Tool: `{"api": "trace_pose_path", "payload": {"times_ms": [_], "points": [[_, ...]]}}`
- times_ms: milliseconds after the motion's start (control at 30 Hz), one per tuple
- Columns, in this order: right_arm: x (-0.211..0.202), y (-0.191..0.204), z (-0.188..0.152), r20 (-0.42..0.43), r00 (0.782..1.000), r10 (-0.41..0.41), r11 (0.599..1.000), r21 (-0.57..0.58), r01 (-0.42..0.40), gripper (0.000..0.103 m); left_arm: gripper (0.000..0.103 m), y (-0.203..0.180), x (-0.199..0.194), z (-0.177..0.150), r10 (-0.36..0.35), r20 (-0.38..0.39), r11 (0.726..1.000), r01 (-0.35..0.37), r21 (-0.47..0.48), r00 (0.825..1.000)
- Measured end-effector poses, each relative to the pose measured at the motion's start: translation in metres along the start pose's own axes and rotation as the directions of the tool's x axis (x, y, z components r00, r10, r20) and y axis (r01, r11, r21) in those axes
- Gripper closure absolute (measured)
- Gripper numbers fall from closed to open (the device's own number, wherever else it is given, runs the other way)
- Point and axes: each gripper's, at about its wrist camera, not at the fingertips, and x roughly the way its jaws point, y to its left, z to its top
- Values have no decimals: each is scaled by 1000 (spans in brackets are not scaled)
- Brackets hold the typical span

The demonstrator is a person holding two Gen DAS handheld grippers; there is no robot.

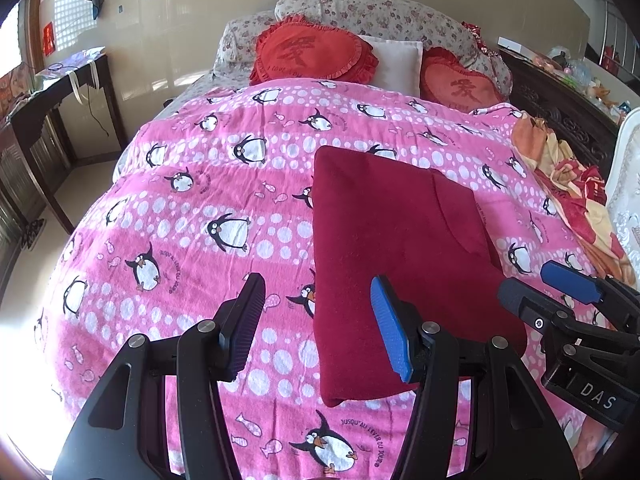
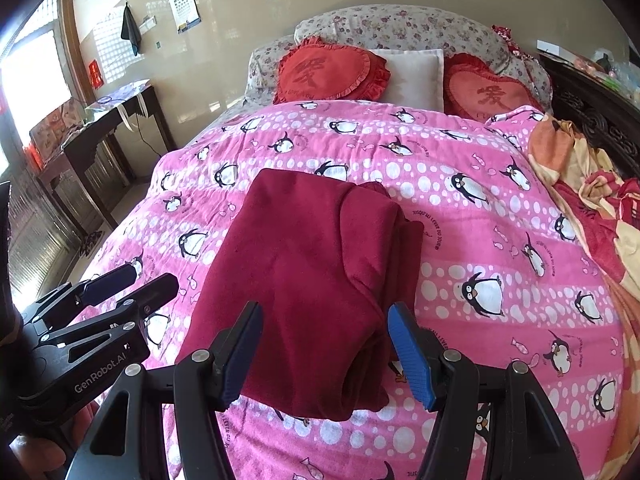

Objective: Fold small clothes

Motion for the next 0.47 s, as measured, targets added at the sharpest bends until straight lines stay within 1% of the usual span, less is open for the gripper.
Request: {"api": "trace_pose_path", "payload": {"times_ms": [300, 467], "points": [[6, -2, -1, -15, 1000, 3, 1000, 6, -3, 40, 48, 4, 5, -2, 13, 9, 1000, -13, -2, 1000], [13, -10, -1, -26, 1000, 3, 1000, 16, -3, 40, 48, 20, 19, 0, 14, -12, 999, -14, -36, 1000]]}}
